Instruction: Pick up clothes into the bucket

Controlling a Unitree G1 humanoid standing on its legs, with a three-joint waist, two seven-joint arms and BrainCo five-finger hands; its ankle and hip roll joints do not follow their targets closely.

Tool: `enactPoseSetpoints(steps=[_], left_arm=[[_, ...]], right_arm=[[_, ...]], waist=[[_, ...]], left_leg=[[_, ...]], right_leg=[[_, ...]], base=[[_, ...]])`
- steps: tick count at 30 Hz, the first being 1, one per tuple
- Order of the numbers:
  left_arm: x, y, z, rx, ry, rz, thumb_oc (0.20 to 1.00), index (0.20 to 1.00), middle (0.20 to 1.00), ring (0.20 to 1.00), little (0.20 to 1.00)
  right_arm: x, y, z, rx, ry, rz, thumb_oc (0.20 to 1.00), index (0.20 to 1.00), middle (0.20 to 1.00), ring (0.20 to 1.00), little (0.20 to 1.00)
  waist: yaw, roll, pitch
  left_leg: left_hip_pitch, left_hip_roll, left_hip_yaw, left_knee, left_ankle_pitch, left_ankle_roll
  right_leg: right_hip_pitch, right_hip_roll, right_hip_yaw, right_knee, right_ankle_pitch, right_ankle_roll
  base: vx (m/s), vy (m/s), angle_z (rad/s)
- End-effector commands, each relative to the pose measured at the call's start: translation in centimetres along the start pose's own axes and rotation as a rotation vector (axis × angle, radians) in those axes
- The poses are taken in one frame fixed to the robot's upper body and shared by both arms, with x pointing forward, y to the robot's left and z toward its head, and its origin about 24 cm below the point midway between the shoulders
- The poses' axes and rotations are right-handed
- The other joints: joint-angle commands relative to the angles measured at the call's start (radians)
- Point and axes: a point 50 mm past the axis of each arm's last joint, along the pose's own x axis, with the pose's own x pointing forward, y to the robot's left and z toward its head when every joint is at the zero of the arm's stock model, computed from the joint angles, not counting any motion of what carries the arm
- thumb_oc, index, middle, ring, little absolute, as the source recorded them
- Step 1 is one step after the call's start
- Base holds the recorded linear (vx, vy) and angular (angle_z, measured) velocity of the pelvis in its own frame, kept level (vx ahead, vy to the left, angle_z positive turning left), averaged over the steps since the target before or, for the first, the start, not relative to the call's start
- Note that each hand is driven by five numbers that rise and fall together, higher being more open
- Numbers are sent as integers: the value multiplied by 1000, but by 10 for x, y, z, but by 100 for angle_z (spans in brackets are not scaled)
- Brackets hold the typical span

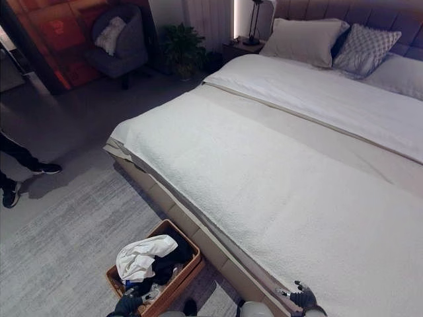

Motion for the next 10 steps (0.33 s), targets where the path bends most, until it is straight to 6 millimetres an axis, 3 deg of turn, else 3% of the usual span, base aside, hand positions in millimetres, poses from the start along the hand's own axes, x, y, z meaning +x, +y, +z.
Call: enactPoseSetpoints(steps=[1, 6, 10], left_arm=[[1, 1, 1, -32, 8, -14, 1000, 1000, 1000, 1000, 1000], [0, 2, -10, -3, 61, -11, 1000, 1000, 1000, 1000, 1000], [2, 7, -1, 62, 25, -9, 1000, 1000, 1000, 1000, 1000]], right_arm=[[3, -2, 13, -23, -41, 14, 1000, 1000, 1000, 1000, 1000], [2, 4, 8, -45, -19, 35, 1000, 1000, 1000, 1000, 1000], [2, 3, 3, -75, 1, 38, 1000, 1000, 1000, 1000, 1000]], waist=[[8, -34, 20], [14, -37, 2], [10, -42, -10]], left_leg=[[-16, -48, 4, 39, -25, 9], [15, -50, 11, 25, -32, 13], [30, -47, 12, 3, -28, 13]], right_leg=[[108, -63, -19, -206, 157, 98], [140, -65, -11, -225, 158, 100], [148, -62, -12, -230, 158, 101]], base=[[0, 0, 0], [31, 16, 0], [8, 3, 0]])
